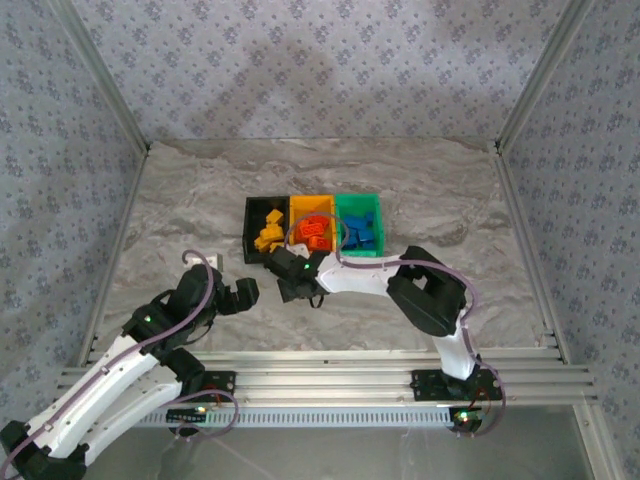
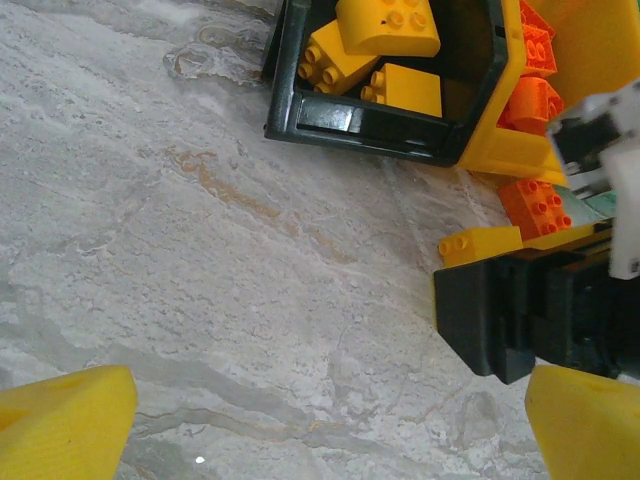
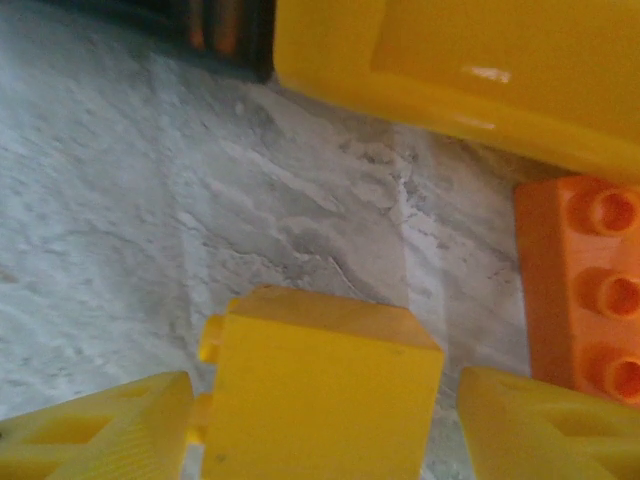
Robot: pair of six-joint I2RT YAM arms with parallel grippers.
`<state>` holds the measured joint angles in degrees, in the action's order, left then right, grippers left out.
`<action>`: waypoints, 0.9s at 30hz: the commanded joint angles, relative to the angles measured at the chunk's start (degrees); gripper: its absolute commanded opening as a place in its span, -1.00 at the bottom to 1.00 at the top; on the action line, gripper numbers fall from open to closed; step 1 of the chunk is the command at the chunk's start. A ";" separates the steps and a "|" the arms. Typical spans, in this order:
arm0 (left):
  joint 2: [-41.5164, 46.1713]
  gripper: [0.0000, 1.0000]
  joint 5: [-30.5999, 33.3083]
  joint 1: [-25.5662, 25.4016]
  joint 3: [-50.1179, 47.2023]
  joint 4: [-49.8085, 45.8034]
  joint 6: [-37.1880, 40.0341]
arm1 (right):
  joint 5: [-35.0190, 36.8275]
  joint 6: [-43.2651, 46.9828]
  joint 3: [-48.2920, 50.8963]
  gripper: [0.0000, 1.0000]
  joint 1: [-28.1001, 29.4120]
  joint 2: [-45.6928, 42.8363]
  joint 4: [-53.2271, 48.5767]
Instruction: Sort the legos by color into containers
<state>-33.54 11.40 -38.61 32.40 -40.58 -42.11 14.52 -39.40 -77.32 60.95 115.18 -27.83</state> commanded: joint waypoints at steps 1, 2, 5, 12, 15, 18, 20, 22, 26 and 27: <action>0.97 0.99 0.31 0.52 -0.64 -1.17 -0.25 | 0.87 -0.59 -2.64 0.35 -0.03 1.67 -1.65; 1.08 0.99 0.29 0.53 -0.83 -1.10 -0.38 | 0.95 -0.52 -2.68 0.33 -0.19 1.91 -1.15; 1.02 0.99 0.14 0.64 -0.85 -1.08 -0.43 | 1.03 -0.18 -2.95 0.32 -0.47 2.24 -0.19; 0.67 0.99 0.20 0.74 -0.54 -1.41 -0.23 | 0.57 1.55 -3.73 -0.11 -0.64 0.52 0.58; 1.00 1.00 0.46 0.82 -0.32 -2.03 -0.30 | 0.12 2.85 -4.31 -0.18 -0.57 -2.66 1.11; 1.62 0.99 0.40 0.77 -0.97 -1.89 -0.99 | -0.38 5.99 -7.03 -0.19 -0.74 -5.26 0.59; 2.04 0.99 0.13 0.77 -1.68 -1.48 -1.52 | -1.41 7.14 -10.20 -0.19 -1.44 -4.96 -0.30; 2.25 1.00 -0.53 0.81 -2.24 -0.84 -2.04 | -2.76 7.74 -13.91 -0.19 -2.63 -3.11 -0.93; 2.16 0.99 -1.93 0.77 -2.78 0.19 -2.43 | -4.70 7.93 -21.61 -0.19 -5.78 2.51 -1.59; 2.12 1.00 -2.11 0.82 -2.87 0.14 -2.63 | -5.52 8.05 -23.80 -0.19 -6.54 4.20 -1.63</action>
<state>-31.64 10.52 -38.24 29.69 -41.23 -43.64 10.98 -32.91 -97.21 56.47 115.00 -27.86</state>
